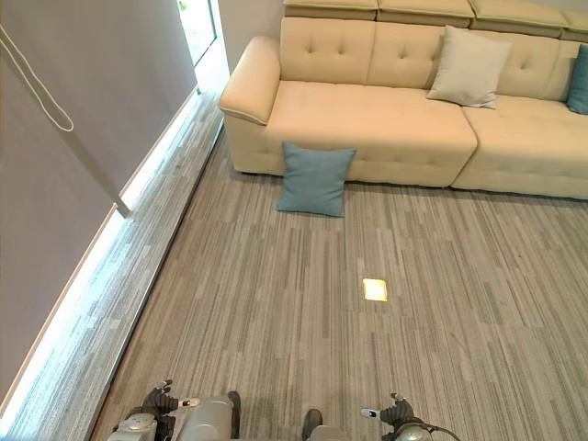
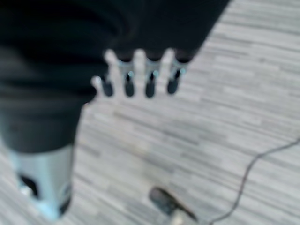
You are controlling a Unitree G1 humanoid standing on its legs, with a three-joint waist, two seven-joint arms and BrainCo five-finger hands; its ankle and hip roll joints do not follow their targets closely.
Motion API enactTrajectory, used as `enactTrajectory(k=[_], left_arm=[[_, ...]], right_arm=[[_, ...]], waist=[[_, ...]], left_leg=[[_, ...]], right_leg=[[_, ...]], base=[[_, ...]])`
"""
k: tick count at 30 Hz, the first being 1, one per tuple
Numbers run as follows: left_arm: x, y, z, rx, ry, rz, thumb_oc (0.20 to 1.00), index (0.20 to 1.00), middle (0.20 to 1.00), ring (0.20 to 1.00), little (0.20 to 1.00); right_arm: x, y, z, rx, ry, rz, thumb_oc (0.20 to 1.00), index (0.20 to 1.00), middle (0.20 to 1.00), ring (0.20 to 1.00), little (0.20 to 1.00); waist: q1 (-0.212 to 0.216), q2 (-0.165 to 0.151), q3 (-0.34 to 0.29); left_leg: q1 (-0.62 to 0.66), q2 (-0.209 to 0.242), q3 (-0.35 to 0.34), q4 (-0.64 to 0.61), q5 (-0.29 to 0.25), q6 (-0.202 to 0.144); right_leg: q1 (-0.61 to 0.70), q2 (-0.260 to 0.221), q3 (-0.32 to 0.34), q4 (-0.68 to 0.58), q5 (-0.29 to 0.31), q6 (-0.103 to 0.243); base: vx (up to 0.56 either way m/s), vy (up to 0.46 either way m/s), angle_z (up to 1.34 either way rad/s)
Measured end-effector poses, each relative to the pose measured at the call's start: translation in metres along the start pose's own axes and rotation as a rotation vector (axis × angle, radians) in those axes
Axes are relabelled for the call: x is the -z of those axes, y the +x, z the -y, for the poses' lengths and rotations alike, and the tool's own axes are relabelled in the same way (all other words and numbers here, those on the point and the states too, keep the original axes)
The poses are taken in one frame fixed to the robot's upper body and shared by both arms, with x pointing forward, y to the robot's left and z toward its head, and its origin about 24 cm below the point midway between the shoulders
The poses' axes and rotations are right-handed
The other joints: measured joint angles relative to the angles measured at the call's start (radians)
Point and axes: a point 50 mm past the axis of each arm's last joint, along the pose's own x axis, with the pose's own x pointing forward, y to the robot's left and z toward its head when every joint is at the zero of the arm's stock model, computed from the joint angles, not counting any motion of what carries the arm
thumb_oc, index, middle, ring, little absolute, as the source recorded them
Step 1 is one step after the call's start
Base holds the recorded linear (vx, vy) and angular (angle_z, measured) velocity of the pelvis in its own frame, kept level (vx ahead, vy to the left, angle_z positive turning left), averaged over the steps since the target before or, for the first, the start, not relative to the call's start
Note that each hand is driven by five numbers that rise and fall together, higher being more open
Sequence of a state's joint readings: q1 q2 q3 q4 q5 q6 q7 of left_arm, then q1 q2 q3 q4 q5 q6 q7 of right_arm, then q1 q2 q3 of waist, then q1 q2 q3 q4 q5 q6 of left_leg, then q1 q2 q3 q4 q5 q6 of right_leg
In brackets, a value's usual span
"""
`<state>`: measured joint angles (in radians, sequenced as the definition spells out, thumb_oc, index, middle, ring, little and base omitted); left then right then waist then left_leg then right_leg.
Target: Pick up all the scattered cushions and arrange them neatly on the sofa.
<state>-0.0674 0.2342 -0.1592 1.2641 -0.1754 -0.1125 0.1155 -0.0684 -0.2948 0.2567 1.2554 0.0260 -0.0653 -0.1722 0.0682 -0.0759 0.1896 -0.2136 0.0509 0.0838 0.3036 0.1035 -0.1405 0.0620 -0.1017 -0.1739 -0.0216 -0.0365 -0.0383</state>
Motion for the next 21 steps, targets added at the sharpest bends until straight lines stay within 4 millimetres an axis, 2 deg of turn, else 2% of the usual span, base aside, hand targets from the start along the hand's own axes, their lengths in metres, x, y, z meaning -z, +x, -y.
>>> enactTrajectory(k=[1, 3, 5, 6, 7, 9, 10, 11, 12, 13, 14, 15, 16, 17, 18, 19, 20, 21], left_arm=[[0.000, 0.000, 0.004, 0.008, -0.004, -0.002, 1.000, 1.000, 1.000, 1.000, 1.000], [-0.002, 0.000, 0.010, 0.020, -0.007, -0.006, 1.000, 1.000, 1.000, 1.000, 1.000], [0.000, 0.000, 0.011, 0.022, -0.006, -0.015, 1.000, 1.000, 1.000, 1.000, 1.000], [0.002, 0.000, 0.011, 0.022, -0.006, -0.021, 1.000, 1.000, 1.000, 1.000, 1.000], [0.010, -0.002, 0.010, 0.021, -0.008, -0.043, 1.000, 1.000, 1.000, 1.000, 1.000], [0.029, -0.007, 0.010, 0.020, -0.011, -0.093, 1.000, 1.000, 1.000, 1.000, 1.000], [0.036, -0.009, 0.012, 0.024, -0.011, -0.113, 1.000, 1.000, 1.000, 1.000, 1.000], [0.037, -0.010, 0.011, 0.022, -0.010, -0.116, 1.000, 1.000, 1.000, 1.000, 1.000], [0.037, -0.009, 0.006, 0.012, -0.008, -0.106, 1.000, 1.000, 1.000, 1.000, 1.000], [0.027, -0.007, 0.001, 0.002, -0.011, -0.081, 1.000, 1.000, 1.000, 1.000, 1.000], [0.030, -0.007, 0.000, -0.003, -0.009, -0.090, 1.000, 1.000, 1.000, 1.000, 1.000], [0.022, -0.005, 0.000, 0.000, -0.004, -0.069, 1.000, 1.000, 1.000, 1.000, 1.000], [0.019, -0.004, 0.000, 0.000, 0.002, -0.060, 1.000, 1.000, 1.000, 1.000, 1.000], [0.011, -0.003, -0.002, -0.001, 0.008, -0.028, 1.000, 1.000, 1.000, 1.000, 1.000], [0.003, -0.001, -0.004, -0.004, 0.018, -0.004, 1.000, 1.000, 1.000, 1.000, 1.000], [-0.002, 0.000, -0.003, -0.001, 0.023, 0.005, 1.000, 1.000, 1.000, 1.000, 1.000], [0.003, -0.001, -0.003, -0.001, 0.023, -0.010, 1.000, 1.000, 1.000, 1.000, 1.000], [0.002, -0.001, -0.003, -0.001, 0.021, -0.009, 1.000, 1.000, 1.000, 1.000, 1.000]], right_arm=[[0.000, 0.000, 0.002, 0.006, -0.003, 0.001, 1.000, 1.000, 1.000, 1.000, 1.000], [-0.002, 0.001, 0.004, 0.012, -0.004, 0.002, 1.000, 1.000, 1.000, 1.000, 1.000], [-0.007, 0.002, 0.005, 0.015, -0.003, 0.012, 1.000, 1.000, 1.000, 1.000, 1.000], [-0.007, 0.002, 0.005, 0.015, -0.002, 0.014, 1.000, 1.000, 1.000, 1.000, 1.000], [-0.009, 0.002, 0.005, 0.014, -0.003, 0.018, 1.000, 1.000, 1.000, 1.000, 1.000], [-0.010, 0.002, 0.006, 0.017, -0.005, 0.025, 1.000, 1.000, 1.000, 1.000, 1.000], [-0.009, 0.002, 0.009, 0.023, -0.018, 0.025, 1.000, 1.000, 1.000, 1.000, 1.000], [-0.001, 0.001, 0.007, 0.017, -0.031, -0.003, 1.000, 1.000, 1.000, 1.000, 1.000], [0.005, 0.000, 0.001, -0.001, -0.043, -0.019, 1.000, 1.000, 1.000, 1.000, 1.000], [0.005, -0.001, -0.004, -0.016, -0.040, -0.021, 1.000, 1.000, 1.000, 1.000, 1.000], [0.004, -0.001, -0.006, -0.023, -0.035, -0.020, 1.000, 1.000, 1.000, 1.000, 1.000], [0.001, -0.001, -0.006, -0.027, -0.035, -0.004, 1.000, 1.000, 1.000, 1.000, 1.000], [0.002, -0.001, -0.007, -0.030, -0.034, -0.002, 1.000, 1.000, 1.000, 1.000, 1.000], [0.004, -0.002, -0.010, -0.039, -0.033, -0.006, 1.000, 1.000, 1.000, 1.000, 1.000], [0.002, -0.002, -0.011, -0.042, -0.032, -0.002, 1.000, 1.000, 1.000, 1.000, 1.000], [-0.001, -0.001, -0.010, -0.040, -0.031, 0.007, 1.000, 1.000, 1.000, 1.000, 1.000], [-0.006, -0.001, -0.009, -0.037, -0.030, 0.023, 1.000, 1.000, 1.000, 1.000, 1.000], [-0.008, 0.000, -0.009, -0.036, -0.029, 0.031, 1.000, 1.000, 1.000, 1.000, 1.000]], waist=[[0.004, 0.000, 0.004], [0.006, 0.018, -0.003], [0.017, 0.037, 0.006], [0.037, 0.044, 0.005], [0.067, 0.049, 0.001], [0.071, 0.060, -0.012], [0.061, 0.081, -0.032], [0.058, 0.084, -0.041], [0.062, 0.062, -0.052], [0.057, 0.040, -0.051], [0.056, 0.039, -0.048], [0.052, 0.039, -0.047], [0.043, 0.037, -0.048], [0.029, 0.029, -0.048], [0.034, 0.017, -0.043], [0.028, 0.019, -0.036], [0.011, 0.040, -0.030], [0.003, 0.046, -0.025]], left_leg=[[0.003, -0.021, 0.014, -0.096, -0.003, 0.002], [0.005, -0.038, 0.097, -0.263, 0.006, 0.005], [0.006, -0.034, 0.148, -0.337, 0.007, 0.003], [0.005, -0.031, 0.146, -0.340, 0.007, 0.003], [0.036, -0.036, 0.113, -0.354, 0.004, 0.011], [0.086, -0.041, 0.080, -0.370, 0.000, 0.016], [0.120, -0.031, 0.070, -0.358, -0.010, 0.032], [0.143, -0.036, 0.077, -0.373, 0.018, 0.090], [0.150, -0.049, 0.105, -0.363, -0.001, 0.157], [0.166, -0.063, 0.102, -0.370, -0.029, 0.174], [0.188, -0.061, 0.109, -0.382, -0.007, 0.193], [0.221, -0.059, 0.109, -0.391, -0.020, 0.209], [0.233, -0.065, 0.108, -0.386, -0.030, 0.218], [0.250, -0.085, 0.098, -0.375, -0.057, 0.232], [0.275, -0.104, 0.084, -0.362, -0.100, 0.265], [0.294, -0.110, 0.073, -0.365, -0.113, 0.281], [0.324, -0.103, 0.066, -0.372, -0.111, 0.279], [0.338, -0.101, 0.063, -0.373, -0.112, 0.277]], right_leg=[[-0.008, -0.004, 0.001, -0.011, 0.004, -0.008], [-0.005, 0.014, -0.004, -0.051, 0.017, -0.027], [0.015, 0.039, -0.002, -0.074, 0.019, -0.030], [0.020, 0.048, 0.010, -0.074, 0.018, -0.029], [0.029, 0.055, 0.052, -0.074, 0.012, -0.019], [0.043, 0.059, 0.083, -0.074, 0.001, -0.002], [0.063, 0.072, 0.087, -0.068, -0.018, 0.012], [0.074, 0.068, 0.085, -0.061, -0.035, 0.028], [0.055, 0.049, 0.083, -0.014, -0.057, 0.056], [0.044, 0.038, 0.077, 0.055, -0.082, 0.088], [-0.002, 0.027, 0.055, 0.174, -0.121, 0.117], [-0.096, 0.005, 0.045, 0.414, -0.156, 0.161], [-0.139, -0.015, 0.036, 0.524, -0.161, 0.192], [-0.207, -0.057, 0.040, 0.683, -0.152, 0.208], [-0.270, -0.093, 0.052, 0.793, -0.073, 0.227], [-0.293, -0.110, 0.043, 0.845, -0.065, 0.217], [-0.302, -0.117, 0.005, 0.832, -0.094, 0.192], [-0.300, -0.121, -0.022, 0.778, -0.101, 0.196]], base=[[0.23, 0.020, 0.09], [0.23, 0.024, 0.18], [0.28, 0.074, 0.06], [0.33, 0.111, -0.56], [0.35, 0.102, -0.89], [0.27, 0.083, -0.78], [0.20, 0.081, -0.28], [0.28, 0.133, -0.27], [0.33, 0.182, -0.26], [0.27, 0.196, -0.33], [0.14, 0.159, -0.23], [0.08, 0.109, -0.05], [0.14, 0.143, 0.19], [0.22, 0.121, 0.28], [0.32, 0.120, 0.19], [0.32, -0.016, 0.16], [0.30, -0.062, 0.27], [0.30, -0.102, 0.33]])
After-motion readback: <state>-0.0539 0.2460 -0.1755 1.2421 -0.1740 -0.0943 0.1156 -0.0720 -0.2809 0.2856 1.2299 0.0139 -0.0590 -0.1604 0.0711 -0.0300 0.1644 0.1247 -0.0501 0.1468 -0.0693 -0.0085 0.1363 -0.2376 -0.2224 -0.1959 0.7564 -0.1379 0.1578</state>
